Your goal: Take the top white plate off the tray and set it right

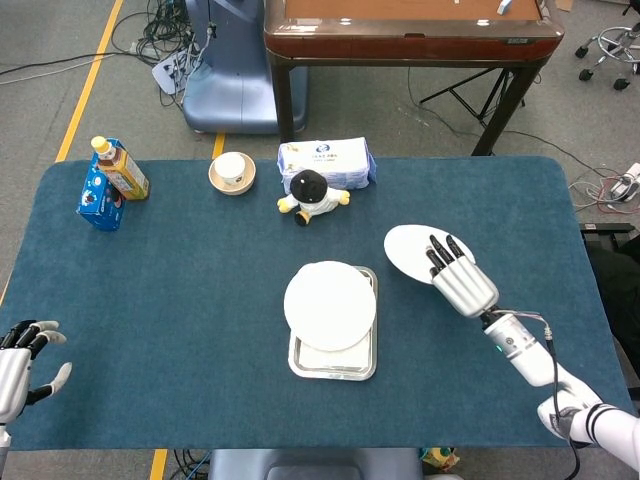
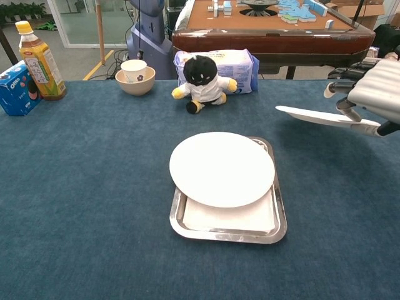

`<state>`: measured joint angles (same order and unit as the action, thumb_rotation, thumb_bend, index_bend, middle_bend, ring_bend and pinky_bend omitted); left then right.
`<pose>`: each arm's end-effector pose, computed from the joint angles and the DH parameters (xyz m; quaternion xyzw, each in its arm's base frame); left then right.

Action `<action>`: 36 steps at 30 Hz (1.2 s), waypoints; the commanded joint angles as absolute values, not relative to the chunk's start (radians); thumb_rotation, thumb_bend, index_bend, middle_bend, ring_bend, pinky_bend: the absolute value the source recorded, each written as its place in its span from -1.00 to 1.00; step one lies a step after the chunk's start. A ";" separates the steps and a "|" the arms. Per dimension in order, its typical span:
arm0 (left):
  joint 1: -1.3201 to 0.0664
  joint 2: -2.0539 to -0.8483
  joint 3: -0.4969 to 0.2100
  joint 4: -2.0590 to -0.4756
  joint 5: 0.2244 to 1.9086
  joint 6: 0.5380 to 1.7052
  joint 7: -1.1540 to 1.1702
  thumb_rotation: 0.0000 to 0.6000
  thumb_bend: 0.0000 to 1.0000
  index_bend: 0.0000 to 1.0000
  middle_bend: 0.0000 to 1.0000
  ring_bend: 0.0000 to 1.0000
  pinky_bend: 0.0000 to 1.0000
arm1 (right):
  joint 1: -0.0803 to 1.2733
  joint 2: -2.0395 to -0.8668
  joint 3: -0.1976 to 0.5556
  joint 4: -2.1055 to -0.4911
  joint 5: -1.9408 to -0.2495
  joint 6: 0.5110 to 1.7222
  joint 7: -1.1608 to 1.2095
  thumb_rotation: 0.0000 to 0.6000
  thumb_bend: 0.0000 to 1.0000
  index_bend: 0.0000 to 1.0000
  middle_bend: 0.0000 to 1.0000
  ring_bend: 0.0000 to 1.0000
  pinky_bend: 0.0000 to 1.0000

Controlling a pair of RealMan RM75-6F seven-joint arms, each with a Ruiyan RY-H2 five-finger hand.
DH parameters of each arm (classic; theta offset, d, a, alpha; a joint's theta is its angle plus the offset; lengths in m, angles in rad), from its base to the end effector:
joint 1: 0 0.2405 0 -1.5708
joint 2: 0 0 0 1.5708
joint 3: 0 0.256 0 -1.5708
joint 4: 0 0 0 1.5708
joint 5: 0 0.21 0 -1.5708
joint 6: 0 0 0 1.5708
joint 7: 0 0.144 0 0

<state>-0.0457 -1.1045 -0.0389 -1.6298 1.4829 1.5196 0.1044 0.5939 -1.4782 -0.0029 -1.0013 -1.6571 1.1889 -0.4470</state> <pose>-0.3165 0.1662 0.1661 -0.5957 -0.3660 -0.3509 0.6229 -0.2640 -0.3381 0.0488 0.8203 0.0012 0.2303 0.5235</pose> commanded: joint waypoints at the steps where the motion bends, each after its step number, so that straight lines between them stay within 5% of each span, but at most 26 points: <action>1: -0.045 -1.104 -0.039 -1.630 1.484 1.520 0.103 1.00 -0.45 -0.16 -0.40 -0.63 -0.36 | 0.593 -1.481 -0.003 -1.007 -1.652 1.181 -0.446 1.00 -0.06 0.33 -0.52 -0.80 -0.63; 9: -0.046 -1.104 -0.038 -1.629 1.483 1.518 0.103 1.00 -0.45 -0.16 -0.40 -0.63 -0.36 | 0.589 -1.473 -0.001 -1.033 -1.641 1.168 -0.451 1.00 -0.37 -0.10 -0.55 -0.80 -0.62; 17: -0.047 -1.105 -0.038 -1.628 1.483 1.516 0.105 1.00 -0.45 -0.16 -0.40 -0.63 -0.36 | 0.580 -1.447 -0.004 -1.084 -1.642 1.176 -0.447 1.00 -1.00 -0.53 -0.60 -0.82 -0.62; 36: -0.046 -1.103 -0.037 -1.629 1.488 1.522 0.101 1.00 -0.45 -0.16 -0.40 -0.63 -0.36 | 0.509 -1.367 0.028 -1.330 -1.579 1.240 -0.587 1.00 -1.00 -0.61 -0.61 -0.83 -0.62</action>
